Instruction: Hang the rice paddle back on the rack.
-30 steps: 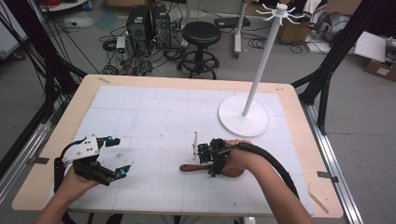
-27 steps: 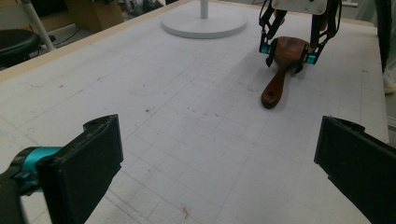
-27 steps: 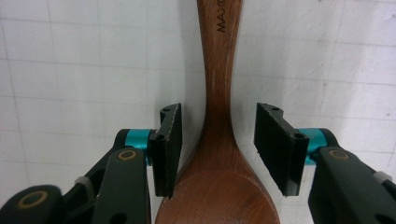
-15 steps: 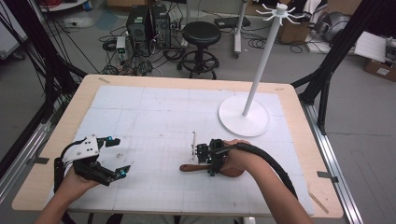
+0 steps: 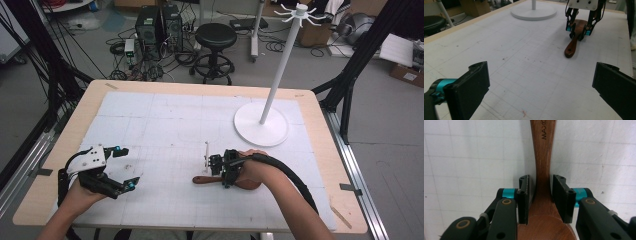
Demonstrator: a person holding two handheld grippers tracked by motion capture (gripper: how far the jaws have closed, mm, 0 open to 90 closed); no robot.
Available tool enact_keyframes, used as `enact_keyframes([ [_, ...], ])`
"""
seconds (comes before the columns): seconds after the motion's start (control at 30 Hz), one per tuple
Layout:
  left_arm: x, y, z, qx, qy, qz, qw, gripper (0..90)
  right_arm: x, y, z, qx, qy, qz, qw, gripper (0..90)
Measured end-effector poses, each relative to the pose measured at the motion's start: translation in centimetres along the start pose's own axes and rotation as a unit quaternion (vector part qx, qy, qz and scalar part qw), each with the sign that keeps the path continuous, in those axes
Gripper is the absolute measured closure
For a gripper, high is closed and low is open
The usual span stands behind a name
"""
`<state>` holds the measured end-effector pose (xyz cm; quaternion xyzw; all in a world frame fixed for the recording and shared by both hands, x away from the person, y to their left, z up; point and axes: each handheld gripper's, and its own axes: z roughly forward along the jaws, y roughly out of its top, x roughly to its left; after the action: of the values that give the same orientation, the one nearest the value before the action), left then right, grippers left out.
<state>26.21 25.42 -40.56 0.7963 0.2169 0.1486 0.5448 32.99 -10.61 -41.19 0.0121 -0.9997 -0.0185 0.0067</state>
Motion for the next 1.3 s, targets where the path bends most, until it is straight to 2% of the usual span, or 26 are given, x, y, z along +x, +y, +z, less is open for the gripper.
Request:
enact_keyframes([
  [0.2, -0.01, 0.0, -0.02, -0.001, 0.0, 0.0, 1.0, 1.7, 0.0, 0.03, 0.06, 0.003, -0.003, 0.0, 1.0, 68.7],
  [0.3, -0.01, -0.01, -0.02, 0.0, 0.0, 0.0, 1.0, 1.7, -0.11, 0.04, 0.09, 0.0, -0.003, -0.008, 1.0, 69.1],
  [0.33, -0.01, -0.01, -0.02, 0.0, 0.0, 0.0, 1.0, 1.7, -0.04, 0.02, 0.09, 0.001, -0.002, -0.001, 1.0, 69.8],
  [0.7, -0.04, 0.0, -0.01, 0.0, 0.0, 0.002, 1.0, 1.8, 0.11, -0.19, 0.12, -0.008, -0.005, 0.0, 1.0, 71.2],
  [0.9, -0.07, 0.01, -0.04, -0.001, 0.001, 0.001, 1.0, 1.7, 0.15, 0.05, 0.1, 0.002, -0.007, 0.003, 1.0, 72.5],
  [0.93, -0.08, 0.01, -0.06, -0.001, 0.002, 0.001, 1.0, 1.7, 0.19, 0.13, 0.05, 0.009, -0.002, 0.016, 0.9998, 72.9],
  [1.0, -0.1, 0.0, -0.07, -0.001, 0.001, 0.001, 1.0, 1.8, -0.02, 0.13, 0.07, 0.004, -0.003, 0.008, 1.0, 73.1],
  [1.3, -0.09, -0.01, -0.23, -0.003, 0.004, 0.003, 1.0, 1.7, 0.06, 0.09, 0.06, 0.005, -0.001, 0.007, 1.0, 74.2],
])
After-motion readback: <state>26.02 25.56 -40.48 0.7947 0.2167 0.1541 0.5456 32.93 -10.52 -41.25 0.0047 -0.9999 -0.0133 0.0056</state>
